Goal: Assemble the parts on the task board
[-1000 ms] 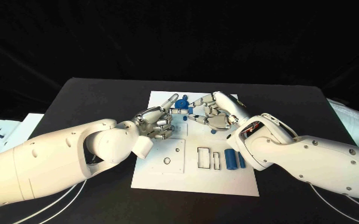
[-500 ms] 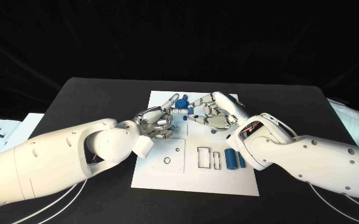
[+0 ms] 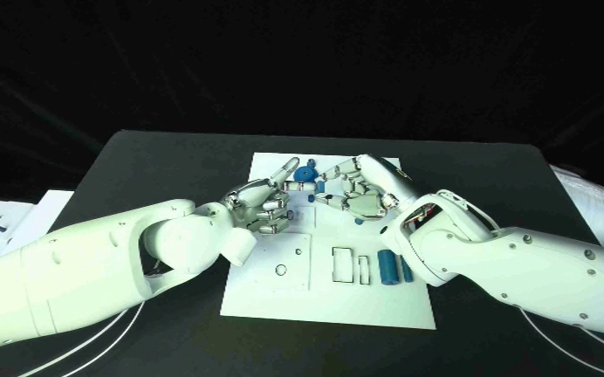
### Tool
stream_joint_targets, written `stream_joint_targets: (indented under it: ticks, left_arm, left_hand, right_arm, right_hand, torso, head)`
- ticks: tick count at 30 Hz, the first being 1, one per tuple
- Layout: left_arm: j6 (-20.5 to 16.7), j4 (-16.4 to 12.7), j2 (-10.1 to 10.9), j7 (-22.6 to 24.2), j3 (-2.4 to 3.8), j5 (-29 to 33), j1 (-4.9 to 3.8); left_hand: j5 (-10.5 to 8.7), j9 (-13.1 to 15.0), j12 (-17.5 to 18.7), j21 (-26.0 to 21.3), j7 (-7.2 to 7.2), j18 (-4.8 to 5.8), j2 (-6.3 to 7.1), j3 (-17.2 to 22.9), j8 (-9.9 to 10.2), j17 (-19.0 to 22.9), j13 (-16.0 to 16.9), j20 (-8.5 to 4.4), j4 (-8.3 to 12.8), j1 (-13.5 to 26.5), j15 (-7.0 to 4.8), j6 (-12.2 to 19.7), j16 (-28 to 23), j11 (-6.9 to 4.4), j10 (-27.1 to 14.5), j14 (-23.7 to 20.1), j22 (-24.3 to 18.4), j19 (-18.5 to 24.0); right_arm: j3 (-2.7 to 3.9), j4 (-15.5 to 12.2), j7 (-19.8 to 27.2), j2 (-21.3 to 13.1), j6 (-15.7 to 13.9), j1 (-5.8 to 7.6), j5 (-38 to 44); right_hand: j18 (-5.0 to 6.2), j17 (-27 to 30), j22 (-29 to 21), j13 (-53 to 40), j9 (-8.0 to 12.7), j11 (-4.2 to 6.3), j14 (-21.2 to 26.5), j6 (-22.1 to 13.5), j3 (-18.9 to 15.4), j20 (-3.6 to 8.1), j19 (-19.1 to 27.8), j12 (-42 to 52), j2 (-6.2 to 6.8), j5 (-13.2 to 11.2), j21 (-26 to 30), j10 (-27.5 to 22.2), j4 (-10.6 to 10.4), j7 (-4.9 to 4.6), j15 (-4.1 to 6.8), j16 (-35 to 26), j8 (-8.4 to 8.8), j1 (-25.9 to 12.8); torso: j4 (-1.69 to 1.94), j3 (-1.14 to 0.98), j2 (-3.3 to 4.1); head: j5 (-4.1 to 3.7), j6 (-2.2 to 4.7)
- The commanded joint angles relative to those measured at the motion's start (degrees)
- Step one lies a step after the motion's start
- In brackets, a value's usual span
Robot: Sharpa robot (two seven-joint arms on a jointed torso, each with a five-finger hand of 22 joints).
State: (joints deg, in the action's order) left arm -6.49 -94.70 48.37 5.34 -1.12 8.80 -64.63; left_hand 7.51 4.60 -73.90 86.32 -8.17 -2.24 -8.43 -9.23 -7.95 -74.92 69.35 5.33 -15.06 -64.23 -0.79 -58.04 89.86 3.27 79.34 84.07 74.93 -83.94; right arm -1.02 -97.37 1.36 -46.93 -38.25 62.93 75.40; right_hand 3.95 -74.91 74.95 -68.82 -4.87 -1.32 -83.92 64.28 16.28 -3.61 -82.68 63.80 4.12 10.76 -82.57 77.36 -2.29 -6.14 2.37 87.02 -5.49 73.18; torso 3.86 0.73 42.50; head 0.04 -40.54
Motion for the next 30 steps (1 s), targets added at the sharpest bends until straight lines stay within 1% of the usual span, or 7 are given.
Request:
stream_joint_targets:
  ticks: [1,9,18,21,23,26,30]
  left_arm:
    - [0.62,-0.02,0.23,0.26,0.03,-0.36,-0.03]
    - [0.40,0.22,1.01,0.74,0.04,-0.39,-0.03]
    - [-0.48,0.88,2.64,2.75,0.27,-0.44,-0.03]
    - [-1.40,0.99,3.26,3.78,0.47,-0.43,-0.13]
    - [-2.18,1.03,3.75,4.55,0.58,-0.38,-0.32]
    - [-3.01,1.05,4.37,5.41,0.69,-0.27,-0.69]
    - [-3.56,0.95,4.84,6.10,0.75,-0.07,-0.97]
  left_hand:
    - [-0.38,0.05,-0.05,0.15,-0.04,0.65,0.06,0.11,0.37,-15.08,0.02,0.49,0.38,-0.75,0.39,0.48,0.14,0.20,0.23,5.93,8.35,-2.56]
    - [-0.40,0.05,0.01,0.11,-0.06,0.63,0.07,0.10,0.39,-15.08,-0.03,0.50,0.50,-0.95,0.40,0.53,0.14,0.21,0.19,5.93,8.28,-2.52]
    - [-0.41,0.03,0.53,-0.37,-0.13,0.42,0.15,0.00,0.48,-15.08,-0.57,0.54,1.01,-1.64,0.45,0.70,0.14,0.26,-0.18,5.93,7.38,-2.01]
    - [-0.42,0.02,2.14,-1.55,-0.21,-0.09,0.25,-0.21,0.56,-15.08,-2.36,0.59,1.40,-2.09,0.50,0.86,0.14,0.34,-1.35,5.93,5.22,-0.79]
    - [-0.43,0.02,3.98,-2.64,-0.28,-0.52,0.28,-0.50,0.62,-15.08,-4.31,0.65,1.71,-2.40,0.54,1.00,0.14,0.41,-2.66,5.93,3.36,0.32]
    - [-0.41,0.01,6.97,-4.66,-0.37,-1.28,0.38,-0.93,0.72,-15.08,-7.41,0.71,2.21,-2.87,0.60,1.23,0.14,0.50,-4.78,5.93,0.03,2.30]
    - [-0.42,0.02,7.61,-5.09,-0.39,-1.41,0.38,-1.11,0.73,-15.08,-8.03,0.72,2.39,-3.04,0.60,1.27,0.14,0.51,-5.18,5.93,-0.59,2.67]
  right_arm:
    - [0.01,0.05,-1.64,0.16,1.59,-0.02,2.45]
    - [0.00,0.76,-5.54,0.97,3.48,-0.01,5.61]
    - [-0.15,3.38,-10.35,3.72,7.27,0.02,9.14]
    - [-0.20,4.26,-11.25,4.59,8.16,0.02,9.88]
    - [-0.24,5.01,-11.80,5.27,8.76,0.02,10.39]
    - [-0.32,6.17,-12.45,6.35,9.68,0.02,10.99]
    - [-0.46,7.91,-12.96,7.93,11.01,0.01,11.59]
  right_hand:
    - [-1.01,-10.35,1.42,-0.07,-0.09,0.05,-5.07,0.41,-0.40,0.06,-0.26,0.33,0.11,0.03,-0.31,0.29,-0.08,0.09,0.28,0.21,-0.34,-0.06]
    - [-1.09,-10.19,1.83,-0.03,-0.11,0.06,-5.04,0.49,-0.47,0.06,-0.47,0.26,0.12,-0.11,-0.52,0.26,-0.07,0.12,0.29,0.12,-0.36,-0.06]
    - [-1.08,-10.17,1.78,-0.03,-0.14,0.11,-5.03,0.64,-0.48,0.08,-0.45,0.23,0.02,-0.31,-0.49,0.26,-0.07,0.18,0.32,0.10,-0.41,0.00]
    - [-1.09,-10.15,1.81,0.00,-0.15,0.11,-5.03,0.65,-0.49,0.08,-0.47,0.19,0.00,-0.34,-0.51,0.24,-0.07,0.18,0.33,0.09,-0.42,0.00]
    - [-1.09,-10.15,1.81,0.00,-0.15,0.11,-5.03,0.65,-0.49,0.08,-0.47,0.19,0.00,-0.34,-0.51,0.24,-0.07,0.18,0.33,0.09,-0.42,0.00]
    - [-1.09,-10.13,1.84,-0.04,-0.15,0.13,-5.02,0.69,-0.51,0.09,-0.48,0.21,-0.04,-0.46,-0.52,0.26,-0.11,0.18,0.34,0.08,-0.43,-0.03]
    - [-1.08,-10.11,1.78,0.00,-0.16,0.13,-5.02,0.74,-0.55,0.09,-0.45,0.14,-0.08,-0.55,-0.49,0.22,-0.15,0.19,0.35,0.07,-0.44,-0.07]
  torso:
    - [0.03,0.02,0.02]
    - [0.03,0.06,-0.02]
    - [0.13,0.12,-0.01]
    - [0.23,0.13,-0.04]
    - [0.11,0.07,-0.03]
    - [0.09,0.08,-0.03]
    - [0.07,0.09,0.00]
  head:
    - [-0.04,-0.07]
    - [-0.07,-0.23]
    - [-0.07,-0.53]
    - [-0.03,-0.64]
    - [0.08,-0.70]
    - [0.22,-0.78]
    - [0.37,-0.88]
